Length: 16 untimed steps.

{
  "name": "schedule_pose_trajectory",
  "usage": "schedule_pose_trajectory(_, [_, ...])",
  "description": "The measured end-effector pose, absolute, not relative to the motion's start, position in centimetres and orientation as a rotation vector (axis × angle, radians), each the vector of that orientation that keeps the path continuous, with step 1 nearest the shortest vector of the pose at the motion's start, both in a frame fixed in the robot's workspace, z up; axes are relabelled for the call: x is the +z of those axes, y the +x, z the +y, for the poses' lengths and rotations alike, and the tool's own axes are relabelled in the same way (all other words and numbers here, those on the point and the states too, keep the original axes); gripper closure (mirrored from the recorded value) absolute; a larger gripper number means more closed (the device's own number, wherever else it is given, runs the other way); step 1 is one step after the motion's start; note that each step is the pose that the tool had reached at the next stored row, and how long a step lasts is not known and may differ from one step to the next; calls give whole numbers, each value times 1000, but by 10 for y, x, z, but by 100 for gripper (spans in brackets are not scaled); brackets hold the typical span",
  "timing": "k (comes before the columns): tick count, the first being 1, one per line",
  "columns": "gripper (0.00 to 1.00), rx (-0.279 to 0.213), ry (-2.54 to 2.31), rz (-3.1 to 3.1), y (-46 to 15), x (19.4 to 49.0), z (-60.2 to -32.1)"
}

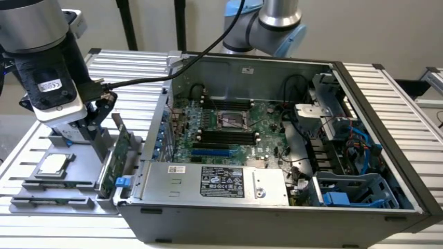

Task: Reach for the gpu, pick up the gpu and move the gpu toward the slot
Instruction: 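Pick up the gpu and move the gpu toward the slot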

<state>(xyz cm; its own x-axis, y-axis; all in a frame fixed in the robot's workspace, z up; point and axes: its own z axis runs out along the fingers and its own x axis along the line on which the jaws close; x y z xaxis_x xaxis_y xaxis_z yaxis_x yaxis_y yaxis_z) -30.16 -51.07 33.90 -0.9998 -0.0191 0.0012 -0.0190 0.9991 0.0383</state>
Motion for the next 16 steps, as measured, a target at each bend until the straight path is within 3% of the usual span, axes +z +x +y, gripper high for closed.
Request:
schedule_pose_trajectory(4, [88, -60, 30, -3139, -302, 339, -511])
schedule_pose_trajectory(8, [76, -60, 30, -3139, -302, 339, -511])
schedule_pose_trajectory(12, [53, -60, 30, -3139, -302, 339, -511])
schedule_pose_trajectory(14, [53, -60, 30, -3139, -302, 339, -511])
schedule_pose_trajectory(15, [46, -60, 30, -3139, -302, 338, -511])
schedule_pose_trajectory(16, [46, -60, 30, -3139, -302, 337, -511])
